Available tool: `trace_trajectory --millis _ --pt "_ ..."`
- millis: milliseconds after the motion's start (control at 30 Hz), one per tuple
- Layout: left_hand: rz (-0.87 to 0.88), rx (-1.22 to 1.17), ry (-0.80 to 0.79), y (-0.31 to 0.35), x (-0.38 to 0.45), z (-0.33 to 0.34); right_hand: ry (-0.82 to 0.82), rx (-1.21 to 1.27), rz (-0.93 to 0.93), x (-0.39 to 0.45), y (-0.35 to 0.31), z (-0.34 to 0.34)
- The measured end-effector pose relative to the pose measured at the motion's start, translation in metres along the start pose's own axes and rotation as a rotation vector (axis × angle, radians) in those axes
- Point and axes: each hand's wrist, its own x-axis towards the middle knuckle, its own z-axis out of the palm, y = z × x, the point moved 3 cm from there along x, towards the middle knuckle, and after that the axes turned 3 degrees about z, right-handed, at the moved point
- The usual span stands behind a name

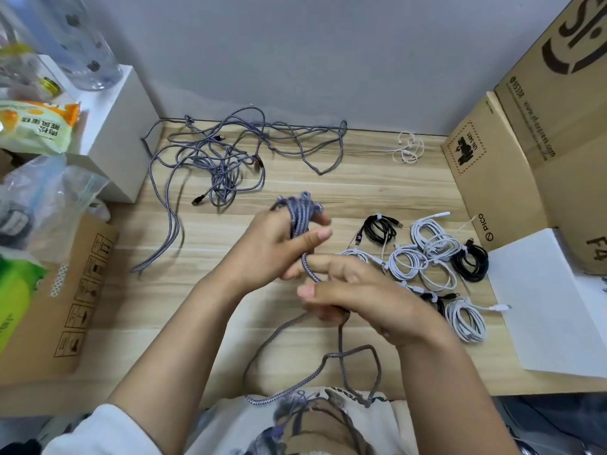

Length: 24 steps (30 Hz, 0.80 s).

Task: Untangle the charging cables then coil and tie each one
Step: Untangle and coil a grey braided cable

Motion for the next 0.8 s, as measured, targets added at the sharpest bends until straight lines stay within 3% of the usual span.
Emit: trace_trajectory --millis 100,233,400,600,700,800 --pt "-0.081 -0.14 -0.203 0.001 -0.004 0.001 0.044 0.055 0.006 -0.004 0.0 -0.012" --pt "-0.045 -0.372 -0.29 -0.001 -0.006 -0.007 0.069 0.241 -0.058 -0.009 -0.001 -0.026" --pt "-0.128 -0.445 -0.203 -0.007 -0.006 -0.012 -0.009 0.385 -0.174 -0.012 -0.001 -0.032" --pt "-0.117 -0.392 -0.06 -0.005 -0.006 -0.014 0.257 0.405 -0.137 -0.006 -0.003 -0.031" --pt "-0.064 -0.345 -0.092 0.001 -0.006 -0.016 0.428 0.194 -0.047 -0.004 -0.001 -0.029" --pt "-0.056 -0.287 -0.094 0.005 -0.006 -0.018 0.609 0.043 -0.099 -0.006 0.0 -0.032"
